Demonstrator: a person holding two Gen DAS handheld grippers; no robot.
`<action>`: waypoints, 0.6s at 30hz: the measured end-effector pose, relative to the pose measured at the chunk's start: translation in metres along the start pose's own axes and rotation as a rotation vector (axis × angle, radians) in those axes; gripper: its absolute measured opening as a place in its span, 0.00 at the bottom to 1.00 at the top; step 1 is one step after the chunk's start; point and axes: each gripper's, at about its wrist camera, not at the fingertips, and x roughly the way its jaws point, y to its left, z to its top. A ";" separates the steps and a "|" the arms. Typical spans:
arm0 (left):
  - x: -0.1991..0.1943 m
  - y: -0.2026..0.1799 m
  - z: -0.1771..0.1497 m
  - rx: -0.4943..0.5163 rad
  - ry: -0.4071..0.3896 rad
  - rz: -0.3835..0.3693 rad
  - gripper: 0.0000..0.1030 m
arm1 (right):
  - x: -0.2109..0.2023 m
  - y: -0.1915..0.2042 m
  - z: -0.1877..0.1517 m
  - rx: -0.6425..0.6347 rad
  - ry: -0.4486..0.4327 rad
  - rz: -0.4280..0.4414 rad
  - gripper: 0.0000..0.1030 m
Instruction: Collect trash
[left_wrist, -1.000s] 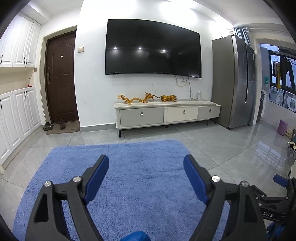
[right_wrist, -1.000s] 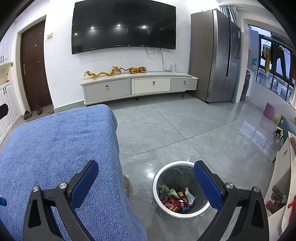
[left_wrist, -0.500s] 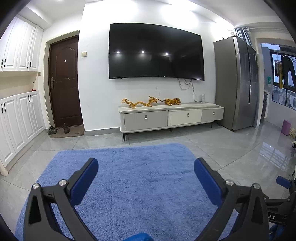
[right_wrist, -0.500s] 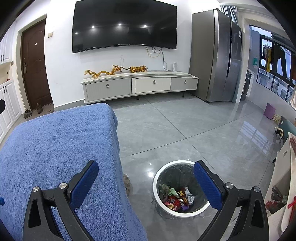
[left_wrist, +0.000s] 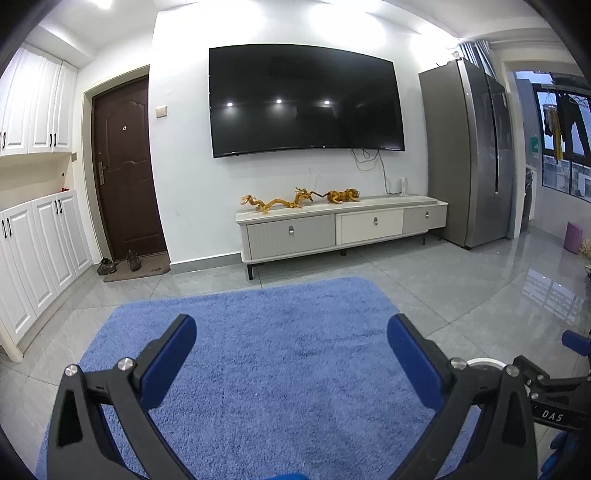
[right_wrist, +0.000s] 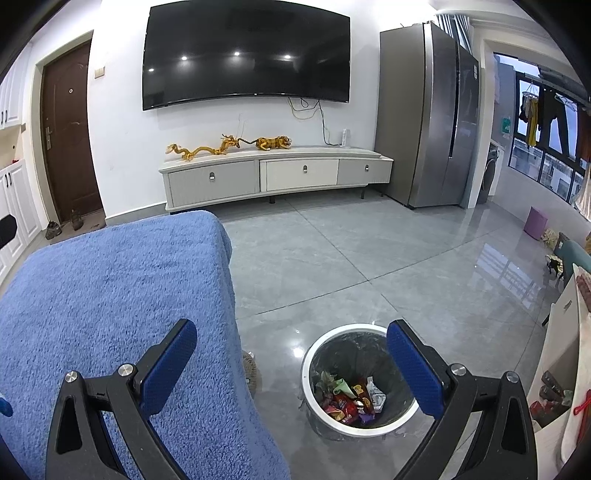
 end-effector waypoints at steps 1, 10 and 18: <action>0.000 0.000 -0.001 0.001 0.003 0.000 1.00 | 0.000 0.000 0.000 -0.001 -0.002 -0.001 1.00; 0.006 0.002 -0.005 0.005 0.043 0.003 1.00 | -0.002 -0.002 0.001 0.006 -0.019 -0.014 1.00; 0.008 -0.001 -0.009 0.029 0.078 -0.004 1.00 | -0.006 -0.003 0.002 0.013 -0.039 -0.029 1.00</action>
